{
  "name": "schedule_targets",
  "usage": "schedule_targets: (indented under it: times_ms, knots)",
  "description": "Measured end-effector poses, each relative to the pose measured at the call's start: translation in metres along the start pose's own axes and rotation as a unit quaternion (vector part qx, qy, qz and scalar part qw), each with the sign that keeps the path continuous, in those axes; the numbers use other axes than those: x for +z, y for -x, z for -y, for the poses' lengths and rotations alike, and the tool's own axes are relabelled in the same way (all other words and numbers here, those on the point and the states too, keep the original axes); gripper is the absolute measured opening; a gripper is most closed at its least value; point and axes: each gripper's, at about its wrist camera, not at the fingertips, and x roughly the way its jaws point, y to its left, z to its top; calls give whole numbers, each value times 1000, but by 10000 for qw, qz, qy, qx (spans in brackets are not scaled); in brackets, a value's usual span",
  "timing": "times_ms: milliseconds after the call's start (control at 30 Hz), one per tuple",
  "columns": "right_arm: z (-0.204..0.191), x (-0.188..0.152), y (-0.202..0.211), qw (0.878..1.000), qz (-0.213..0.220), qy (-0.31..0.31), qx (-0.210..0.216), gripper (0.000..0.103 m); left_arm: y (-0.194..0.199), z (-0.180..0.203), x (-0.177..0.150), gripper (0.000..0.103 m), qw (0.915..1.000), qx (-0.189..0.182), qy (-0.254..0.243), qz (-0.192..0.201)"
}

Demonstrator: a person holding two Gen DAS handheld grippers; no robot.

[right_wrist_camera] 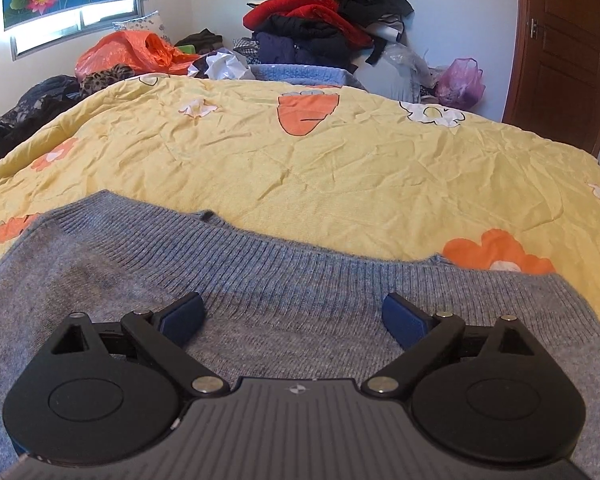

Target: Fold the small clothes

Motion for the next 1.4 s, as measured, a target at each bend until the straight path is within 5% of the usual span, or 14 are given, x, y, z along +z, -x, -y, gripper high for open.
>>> schedule_targets:
  times_ms: [100,200,367,533,600,667,733,800,900,967,1033,1100,1267,1400]
  knots:
    - [-11,4,24,9993,284,-172,-198,88,18,-17,-30,89,9977,-39,641,-233]
    - [-27,1,50,9965,455,-346,611,97,13,-24,-41,90,9938,-248,995,-424]
    - [-64,-24,35,9959,55,813,386,102,-13,-26,-29,91,9868,-540,1422,-564]
    - [-41,-19,50,9985,127,-77,524,99,-21,-28,-30,90,9792,-658,1877,-393]
    - [-33,-14,60,9972,132,-319,670,99,-24,-25,-31,79,9804,-600,1832,-405]
    - [-25,-8,70,9954,155,-501,807,99,-30,-23,-33,41,9811,-445,1815,-493]
    - [-20,1,78,9928,116,-659,997,99,-40,-23,-34,13,9816,-184,1783,-653]
    - [-20,12,81,9891,16,-791,1245,99,-42,-21,-32,10,9837,-78,1676,-650]
    - [-25,30,81,9765,-279,-1001,1888,100,-34,13,-30,7,9980,193,454,-397]
    - [-34,41,76,9619,-619,-1128,2411,100,-23,52,-40,7,9954,184,-945,-24]
    - [-47,53,65,9455,-1086,-1131,2855,100,-15,94,-63,7,9663,183,-2544,352]
    - [-60,63,51,9319,-1520,-1035,3126,98,-15,116,-85,7,9380,223,-3426,475]
    - [-94,74,28,9327,-2117,-463,2882,71,-23,120,-101,7,9239,310,-3801,297]
    - [-112,74,17,9462,-2147,70,2420,64,-25,117,-99,7,9212,323,-3870,215]
